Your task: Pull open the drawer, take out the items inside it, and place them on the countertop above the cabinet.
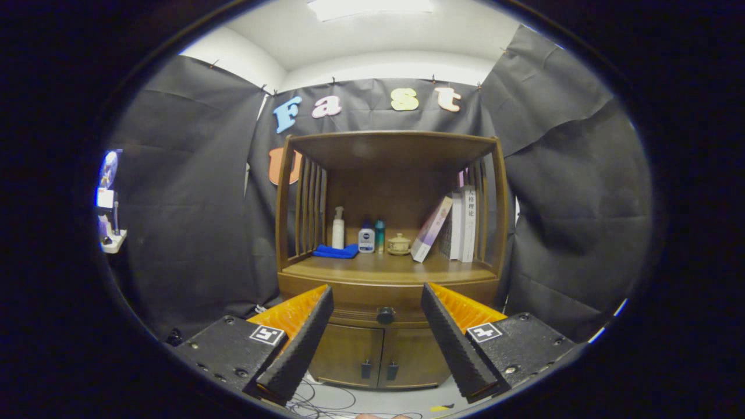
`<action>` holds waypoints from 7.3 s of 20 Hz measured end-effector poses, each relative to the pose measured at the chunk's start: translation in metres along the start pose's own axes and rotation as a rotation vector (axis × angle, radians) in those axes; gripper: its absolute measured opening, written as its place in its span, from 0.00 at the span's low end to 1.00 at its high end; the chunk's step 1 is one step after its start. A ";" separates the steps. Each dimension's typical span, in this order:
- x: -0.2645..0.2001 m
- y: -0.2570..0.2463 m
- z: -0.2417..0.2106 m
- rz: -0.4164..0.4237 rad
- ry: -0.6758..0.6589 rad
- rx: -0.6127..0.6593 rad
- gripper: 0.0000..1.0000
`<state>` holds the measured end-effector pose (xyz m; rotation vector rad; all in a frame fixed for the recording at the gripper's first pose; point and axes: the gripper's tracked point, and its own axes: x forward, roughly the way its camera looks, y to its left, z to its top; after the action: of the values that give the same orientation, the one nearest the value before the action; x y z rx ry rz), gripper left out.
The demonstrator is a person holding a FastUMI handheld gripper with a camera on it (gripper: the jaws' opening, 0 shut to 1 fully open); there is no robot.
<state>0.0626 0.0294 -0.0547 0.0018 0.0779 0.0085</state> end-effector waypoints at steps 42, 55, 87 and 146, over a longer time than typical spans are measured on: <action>0.202 -0.026 -0.163 -0.109 0.235 0.056 0.36; 0.108 -0.024 -0.170 -0.096 0.276 0.061 0.36; -0.046 0.005 -0.185 0.088 0.410 0.032 0.48; 0.085 0.004 -0.142 -0.043 1.225 0.252 0.44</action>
<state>0.1358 0.0342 -0.2029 0.2481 1.3040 -0.0448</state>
